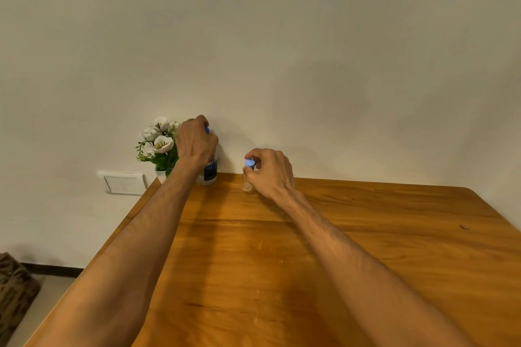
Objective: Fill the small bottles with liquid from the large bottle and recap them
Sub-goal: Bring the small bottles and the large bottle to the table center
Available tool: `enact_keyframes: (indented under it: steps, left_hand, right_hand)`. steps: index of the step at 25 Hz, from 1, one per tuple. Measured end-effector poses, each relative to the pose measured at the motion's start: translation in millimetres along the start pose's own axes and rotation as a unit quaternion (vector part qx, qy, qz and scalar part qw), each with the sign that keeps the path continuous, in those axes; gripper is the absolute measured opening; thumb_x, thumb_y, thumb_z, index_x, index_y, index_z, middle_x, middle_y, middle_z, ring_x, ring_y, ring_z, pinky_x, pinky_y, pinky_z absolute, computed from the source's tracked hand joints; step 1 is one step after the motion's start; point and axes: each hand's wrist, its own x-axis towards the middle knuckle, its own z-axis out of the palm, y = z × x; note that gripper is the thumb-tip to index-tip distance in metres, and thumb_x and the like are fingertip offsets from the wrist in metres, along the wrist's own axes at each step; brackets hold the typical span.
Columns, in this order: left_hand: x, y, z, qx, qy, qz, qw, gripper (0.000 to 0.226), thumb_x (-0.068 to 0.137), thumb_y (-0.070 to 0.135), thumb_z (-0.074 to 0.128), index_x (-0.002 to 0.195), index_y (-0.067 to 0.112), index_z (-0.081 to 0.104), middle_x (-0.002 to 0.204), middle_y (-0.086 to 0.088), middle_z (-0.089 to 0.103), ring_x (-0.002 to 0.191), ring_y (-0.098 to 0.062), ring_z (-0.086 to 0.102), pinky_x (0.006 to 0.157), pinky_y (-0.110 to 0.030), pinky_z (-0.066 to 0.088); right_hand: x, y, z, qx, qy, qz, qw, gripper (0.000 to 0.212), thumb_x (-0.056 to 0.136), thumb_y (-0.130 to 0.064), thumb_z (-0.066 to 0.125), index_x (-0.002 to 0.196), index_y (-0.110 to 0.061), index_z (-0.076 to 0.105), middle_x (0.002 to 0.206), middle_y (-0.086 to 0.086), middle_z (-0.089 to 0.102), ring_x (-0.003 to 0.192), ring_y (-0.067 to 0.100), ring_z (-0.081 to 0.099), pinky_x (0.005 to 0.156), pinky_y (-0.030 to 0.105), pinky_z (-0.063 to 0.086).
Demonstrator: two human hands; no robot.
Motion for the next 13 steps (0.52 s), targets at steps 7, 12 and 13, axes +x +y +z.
enact_keyframes:
  steps: [7,12,13]
  left_hand:
    - [-2.4,-1.2,4.5,-0.036,-0.003,0.007,0.999,0.024,0.096,0.021,0.073,0.117,0.010,0.076,0.112,-0.016,0.077,0.104,-0.035,0.071,0.092,-0.045,0.057]
    - [1.3,-4.9,7.6,0.031,-0.022,0.027,0.999,0.025,0.103,0.024,0.059,0.121,0.008,0.066,0.104,-0.018,0.073,0.095,-0.037,0.068,0.082,-0.047,0.059]
    - [1.1,-5.0,9.0,0.040,-0.031,0.031,0.998,0.026,0.103,0.024,0.056,0.122,0.008,0.063,0.103,-0.018,0.072,0.093,-0.037,0.067,0.079,-0.046,0.058]
  right_hand:
    - [0.2,3.5,-4.0,0.001,0.003,0.006,1.000,0.030,0.091,-0.020,0.076,0.120,-0.014,0.077,0.113,0.003,0.078,0.099,0.017,0.071,0.088,0.027,0.055]
    - [1.0,4.4,-1.5,0.000,0.004,0.000,1.000,0.031,0.092,-0.020,0.076,0.123,-0.013,0.076,0.115,0.004,0.078,0.101,0.019,0.071,0.091,0.030,0.056]
    - [0.9,4.9,-1.2,0.001,0.006,-0.001,1.000,0.032,0.092,-0.021,0.076,0.123,-0.013,0.076,0.115,0.004,0.078,0.101,0.019,0.071,0.092,0.030,0.057]
